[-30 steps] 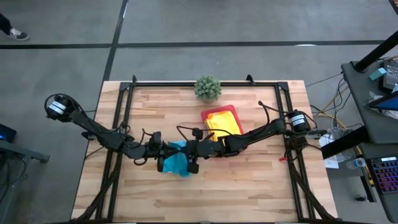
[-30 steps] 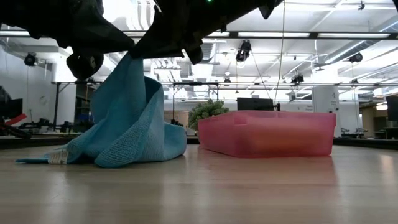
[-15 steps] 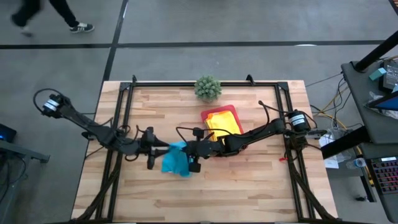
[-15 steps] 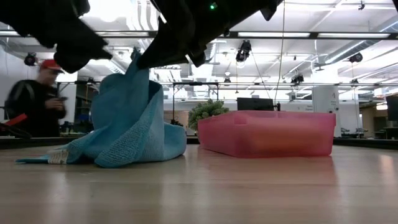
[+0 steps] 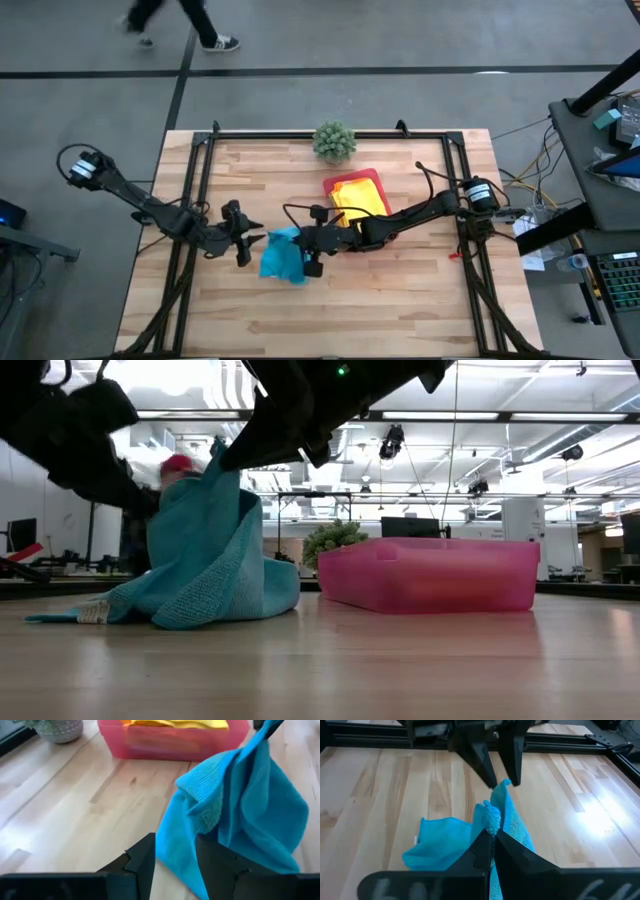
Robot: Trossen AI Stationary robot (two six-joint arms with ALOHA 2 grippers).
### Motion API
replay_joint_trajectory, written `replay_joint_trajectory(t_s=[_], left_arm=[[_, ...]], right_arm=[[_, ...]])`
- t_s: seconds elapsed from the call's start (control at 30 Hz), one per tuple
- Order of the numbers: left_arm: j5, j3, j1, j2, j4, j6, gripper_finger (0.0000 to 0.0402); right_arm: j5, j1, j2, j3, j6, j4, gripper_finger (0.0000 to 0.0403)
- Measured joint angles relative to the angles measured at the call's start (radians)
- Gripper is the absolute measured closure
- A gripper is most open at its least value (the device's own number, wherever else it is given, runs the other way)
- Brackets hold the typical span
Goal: Fold microfiber towels
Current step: Fold the blue towel
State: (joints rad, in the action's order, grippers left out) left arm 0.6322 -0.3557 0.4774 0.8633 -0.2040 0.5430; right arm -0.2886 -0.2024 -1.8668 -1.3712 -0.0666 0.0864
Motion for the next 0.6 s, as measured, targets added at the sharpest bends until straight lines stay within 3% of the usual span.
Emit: replay_joint_trajectory(t_s=[0.37, 0.6], left_arm=[[-0.037, 0.150, 0.000, 0.101, 0.480, -0.146, 0.0276], [-0.093, 0.165, 0.000, 0.105, 0.555, -0.166, 0.0276]], right_arm=[[0.001, 0.000, 0.000, 0.000, 0.006, -0.001, 0.0394], [0.006, 0.000, 0.000, 0.000, 0.015, -0.005, 0.0394]])
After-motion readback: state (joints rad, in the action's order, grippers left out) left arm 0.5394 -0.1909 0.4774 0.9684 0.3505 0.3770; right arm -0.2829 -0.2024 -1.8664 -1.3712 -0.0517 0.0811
